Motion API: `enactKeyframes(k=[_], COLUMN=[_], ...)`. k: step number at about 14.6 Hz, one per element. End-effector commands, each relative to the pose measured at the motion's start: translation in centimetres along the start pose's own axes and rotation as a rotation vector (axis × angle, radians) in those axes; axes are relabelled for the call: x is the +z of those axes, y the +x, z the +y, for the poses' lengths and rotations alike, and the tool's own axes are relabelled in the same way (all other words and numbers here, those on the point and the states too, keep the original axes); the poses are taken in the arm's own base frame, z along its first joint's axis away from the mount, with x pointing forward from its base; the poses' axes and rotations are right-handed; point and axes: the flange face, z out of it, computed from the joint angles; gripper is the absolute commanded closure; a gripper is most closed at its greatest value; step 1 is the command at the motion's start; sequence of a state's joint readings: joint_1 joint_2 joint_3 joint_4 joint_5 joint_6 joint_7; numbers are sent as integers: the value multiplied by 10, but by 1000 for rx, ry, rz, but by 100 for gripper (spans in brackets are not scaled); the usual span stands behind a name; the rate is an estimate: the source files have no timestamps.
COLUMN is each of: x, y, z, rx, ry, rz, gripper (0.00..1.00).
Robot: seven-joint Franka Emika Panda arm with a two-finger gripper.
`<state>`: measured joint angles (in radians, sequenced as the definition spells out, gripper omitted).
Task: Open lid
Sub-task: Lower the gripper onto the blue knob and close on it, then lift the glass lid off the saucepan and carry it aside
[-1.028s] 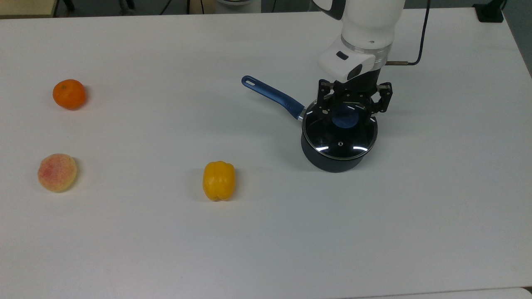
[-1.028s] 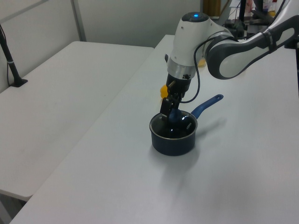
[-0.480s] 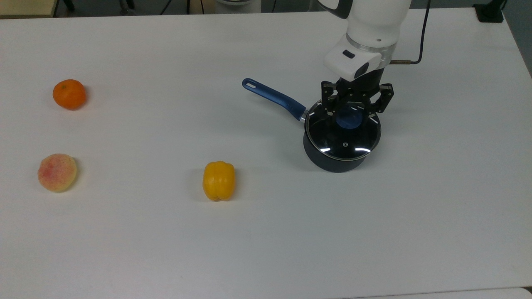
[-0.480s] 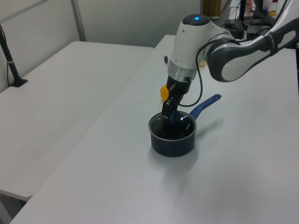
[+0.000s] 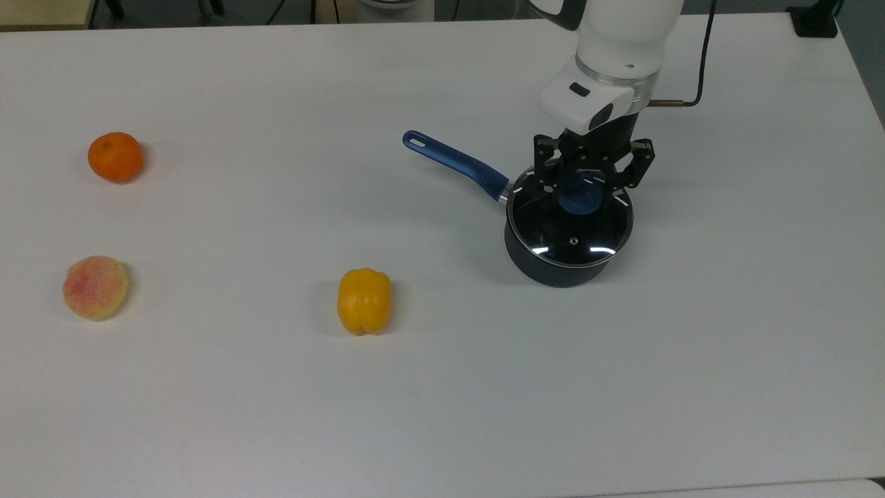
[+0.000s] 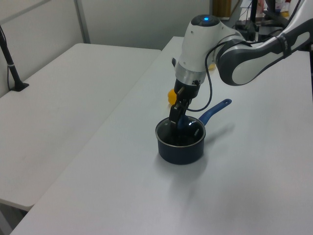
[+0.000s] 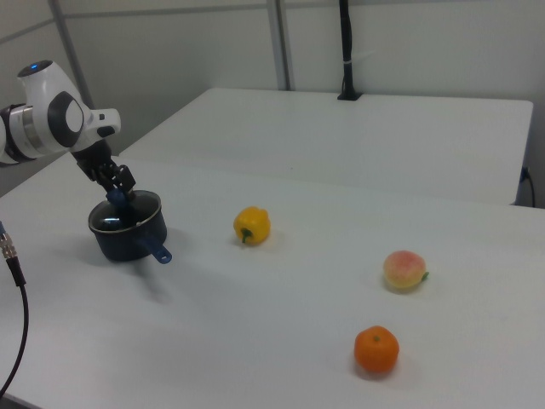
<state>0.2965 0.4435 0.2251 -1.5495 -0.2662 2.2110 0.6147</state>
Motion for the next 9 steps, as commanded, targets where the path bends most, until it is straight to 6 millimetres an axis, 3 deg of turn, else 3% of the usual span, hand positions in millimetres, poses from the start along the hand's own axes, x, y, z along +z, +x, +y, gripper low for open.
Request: enactKeyframes(k=[1, 3, 9], x=[-28, -32, -63], y=[3, 3, 6], z=[13, 15, 52], rx=[-4, -1, -20], ry=[-14, -13, -47], rz=[10, 13, -39], gripper=[57, 57, 57])
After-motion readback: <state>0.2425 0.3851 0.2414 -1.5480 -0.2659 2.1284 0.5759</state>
